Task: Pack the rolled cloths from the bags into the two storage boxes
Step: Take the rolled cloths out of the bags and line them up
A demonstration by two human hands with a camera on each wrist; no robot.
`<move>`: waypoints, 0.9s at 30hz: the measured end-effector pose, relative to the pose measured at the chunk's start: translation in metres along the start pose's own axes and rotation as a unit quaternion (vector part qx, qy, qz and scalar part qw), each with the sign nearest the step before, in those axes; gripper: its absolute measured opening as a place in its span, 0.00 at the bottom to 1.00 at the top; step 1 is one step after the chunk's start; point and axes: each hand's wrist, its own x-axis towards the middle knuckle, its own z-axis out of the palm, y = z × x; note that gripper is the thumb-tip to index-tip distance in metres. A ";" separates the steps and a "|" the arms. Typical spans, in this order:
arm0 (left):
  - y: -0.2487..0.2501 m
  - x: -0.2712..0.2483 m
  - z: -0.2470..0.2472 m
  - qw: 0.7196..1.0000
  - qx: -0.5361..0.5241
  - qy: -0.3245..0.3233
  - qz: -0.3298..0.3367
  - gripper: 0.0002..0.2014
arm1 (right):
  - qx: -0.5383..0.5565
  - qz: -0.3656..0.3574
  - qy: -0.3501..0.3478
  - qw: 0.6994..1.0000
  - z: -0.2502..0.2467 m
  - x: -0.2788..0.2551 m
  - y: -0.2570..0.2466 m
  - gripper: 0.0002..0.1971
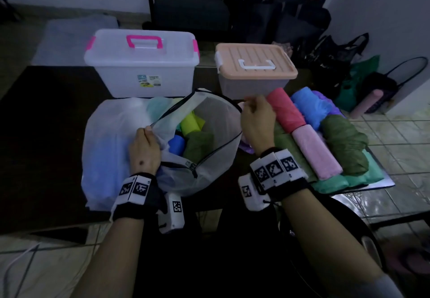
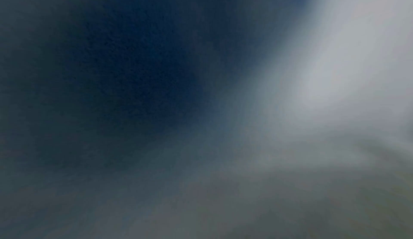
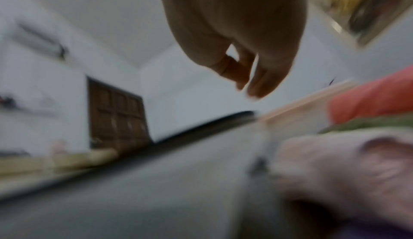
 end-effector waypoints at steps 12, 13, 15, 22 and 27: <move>-0.006 -0.003 0.004 1.000 -0.022 -0.003 0.003 0.21 | -0.081 0.158 -0.382 0.907 0.043 -0.061 -0.003 0.29; -0.006 -0.003 0.005 1.000 -0.024 -0.005 0.002 0.21 | -0.078 0.164 -0.377 0.908 0.046 -0.061 -0.001 0.32; -0.006 -0.004 0.005 1.000 -0.028 -0.004 0.005 0.21 | -0.081 0.165 -0.372 0.910 0.051 -0.061 -0.001 0.34; -0.011 -0.001 0.006 0.999 -0.049 0.006 -0.002 0.22 | 0.020 0.223 -0.334 0.916 0.056 -0.058 0.010 0.28; -0.015 0.002 0.008 0.998 -0.064 0.006 -0.011 0.22 | 0.284 0.305 -0.238 0.877 0.045 -0.057 0.015 0.15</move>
